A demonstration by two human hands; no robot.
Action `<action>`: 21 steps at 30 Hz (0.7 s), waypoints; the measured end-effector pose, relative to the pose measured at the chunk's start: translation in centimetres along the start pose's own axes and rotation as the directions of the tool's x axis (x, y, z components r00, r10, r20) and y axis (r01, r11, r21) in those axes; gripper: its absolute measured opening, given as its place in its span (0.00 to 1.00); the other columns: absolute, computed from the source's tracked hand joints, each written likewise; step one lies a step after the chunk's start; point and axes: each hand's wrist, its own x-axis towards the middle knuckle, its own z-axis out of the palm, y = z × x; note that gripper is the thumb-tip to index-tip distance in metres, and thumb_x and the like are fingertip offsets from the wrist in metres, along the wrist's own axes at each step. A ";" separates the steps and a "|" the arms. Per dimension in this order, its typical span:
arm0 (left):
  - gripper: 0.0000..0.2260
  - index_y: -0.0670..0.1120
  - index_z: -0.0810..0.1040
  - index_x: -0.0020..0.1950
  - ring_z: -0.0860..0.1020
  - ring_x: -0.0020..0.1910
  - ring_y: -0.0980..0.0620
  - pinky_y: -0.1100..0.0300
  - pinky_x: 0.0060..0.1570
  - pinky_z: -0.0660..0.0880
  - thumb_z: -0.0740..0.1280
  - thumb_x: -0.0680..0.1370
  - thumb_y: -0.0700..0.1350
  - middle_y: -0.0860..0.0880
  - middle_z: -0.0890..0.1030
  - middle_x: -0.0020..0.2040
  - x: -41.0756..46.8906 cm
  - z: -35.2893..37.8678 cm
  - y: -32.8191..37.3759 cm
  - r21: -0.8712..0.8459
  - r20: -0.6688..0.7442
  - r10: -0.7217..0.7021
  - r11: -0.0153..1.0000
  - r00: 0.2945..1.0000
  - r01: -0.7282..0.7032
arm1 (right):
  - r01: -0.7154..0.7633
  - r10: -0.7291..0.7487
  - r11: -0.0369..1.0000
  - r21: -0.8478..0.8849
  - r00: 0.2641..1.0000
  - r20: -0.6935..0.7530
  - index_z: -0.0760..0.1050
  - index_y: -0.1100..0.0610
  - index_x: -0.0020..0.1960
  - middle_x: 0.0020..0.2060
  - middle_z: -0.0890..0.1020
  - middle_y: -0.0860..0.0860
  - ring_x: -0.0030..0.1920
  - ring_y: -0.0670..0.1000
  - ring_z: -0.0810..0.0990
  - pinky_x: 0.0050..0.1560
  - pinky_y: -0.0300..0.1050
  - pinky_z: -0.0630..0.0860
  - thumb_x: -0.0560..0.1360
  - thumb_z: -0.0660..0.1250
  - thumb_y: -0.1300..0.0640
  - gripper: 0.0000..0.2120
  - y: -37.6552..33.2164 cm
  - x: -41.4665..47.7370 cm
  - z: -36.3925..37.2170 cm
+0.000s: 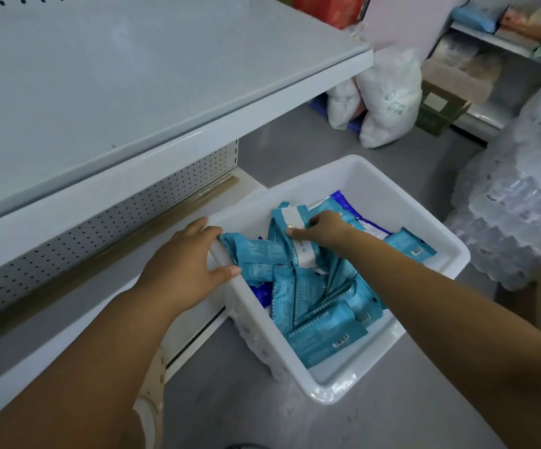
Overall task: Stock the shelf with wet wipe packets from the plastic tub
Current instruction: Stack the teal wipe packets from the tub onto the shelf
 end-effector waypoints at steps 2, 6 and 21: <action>0.33 0.52 0.66 0.77 0.60 0.78 0.49 0.48 0.73 0.65 0.72 0.75 0.59 0.52 0.56 0.82 0.1 0.0 0.1 0.006 0.000 -0.002 1.000 1.000 0.002 | -0.014 0.014 1.000 0.022 1.000 0.024 0.73 0.62 0.65 0.58 0.80 0.55 0.55 0.55 0.77 0.56 0.49 0.74 0.70 0.77 0.43 0.32 -0.4 0.5 0.5; 0.34 0.51 0.67 0.77 0.61 0.77 0.49 0.50 0.72 0.66 0.73 0.75 0.58 0.52 0.57 0.82 0.1 -0.1 0.2 0.009 -0.001 -0.002 1.000 1.000 0.002 | -0.064 0.061 0.990 0.122 0.998 0.029 0.73 0.60 0.59 0.52 0.82 0.56 0.48 0.55 0.82 0.49 0.50 0.79 0.66 0.82 0.47 0.30 -1.3 1.3 1.4; 0.32 0.50 0.67 0.77 0.62 0.77 0.50 0.52 0.72 0.64 0.74 0.75 0.56 0.51 0.59 0.81 -0.6 -0.5 0.4 -0.002 0.003 -0.002 1.000 1.000 0.002 | -0.066 0.032 0.910 0.408 0.995 0.090 0.78 0.57 0.58 0.51 0.85 0.56 0.51 0.59 0.85 0.52 0.63 0.82 0.60 0.85 0.60 0.30 -1.3 1.0 -0.2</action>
